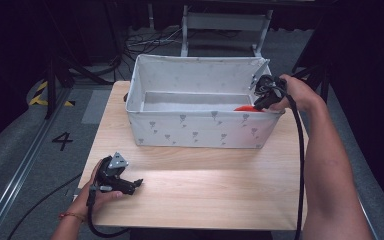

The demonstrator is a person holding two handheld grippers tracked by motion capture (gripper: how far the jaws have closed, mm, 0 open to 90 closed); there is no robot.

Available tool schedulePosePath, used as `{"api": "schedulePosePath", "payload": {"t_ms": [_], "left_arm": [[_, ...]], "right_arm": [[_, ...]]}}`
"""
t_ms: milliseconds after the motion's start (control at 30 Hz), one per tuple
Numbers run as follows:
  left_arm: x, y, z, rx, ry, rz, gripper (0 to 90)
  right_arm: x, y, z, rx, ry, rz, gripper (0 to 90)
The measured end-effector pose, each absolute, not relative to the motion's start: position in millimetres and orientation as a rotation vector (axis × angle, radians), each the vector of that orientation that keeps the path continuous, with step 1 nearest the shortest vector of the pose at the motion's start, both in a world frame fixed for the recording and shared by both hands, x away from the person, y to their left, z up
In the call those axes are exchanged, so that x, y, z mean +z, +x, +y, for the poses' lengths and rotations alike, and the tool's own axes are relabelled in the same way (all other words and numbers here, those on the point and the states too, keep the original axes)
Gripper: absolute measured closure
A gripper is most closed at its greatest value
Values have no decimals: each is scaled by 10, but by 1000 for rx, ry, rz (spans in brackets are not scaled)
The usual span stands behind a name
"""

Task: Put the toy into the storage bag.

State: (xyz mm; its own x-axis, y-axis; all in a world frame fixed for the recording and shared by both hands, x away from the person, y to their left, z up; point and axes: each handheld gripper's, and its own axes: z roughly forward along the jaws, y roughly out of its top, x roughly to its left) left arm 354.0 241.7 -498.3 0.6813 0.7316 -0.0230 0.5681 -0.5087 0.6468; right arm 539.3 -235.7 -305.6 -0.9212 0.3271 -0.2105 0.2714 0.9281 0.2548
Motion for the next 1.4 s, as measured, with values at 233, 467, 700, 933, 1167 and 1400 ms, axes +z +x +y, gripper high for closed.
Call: {"api": "schedulePosePath", "payload": {"t_ms": [233,467,700,933,1167,1400], "left_arm": [[-4983,3533,2417,341,2256,997,5],[-4983,3530,2417,341,2255,1000,5],[-4985,3527,2415,339,2251,1007,5],[-4985,3526,2414,340,2250,1008,5],[-4985,3527,2415,340,2251,1007,5],[-4984,3529,2416,340,2253,1004,3]], "right_arm": [[-2982,5362,-2415,418,459,2780,736],[-2907,5313,-2501,551,520,2702,650],[-2832,5237,-2542,656,599,2616,502],[-2695,5072,-2542,815,667,2494,334],[-2671,4967,-2571,909,754,2375,235],[-2666,4834,-2671,973,837,2278,204]]}}
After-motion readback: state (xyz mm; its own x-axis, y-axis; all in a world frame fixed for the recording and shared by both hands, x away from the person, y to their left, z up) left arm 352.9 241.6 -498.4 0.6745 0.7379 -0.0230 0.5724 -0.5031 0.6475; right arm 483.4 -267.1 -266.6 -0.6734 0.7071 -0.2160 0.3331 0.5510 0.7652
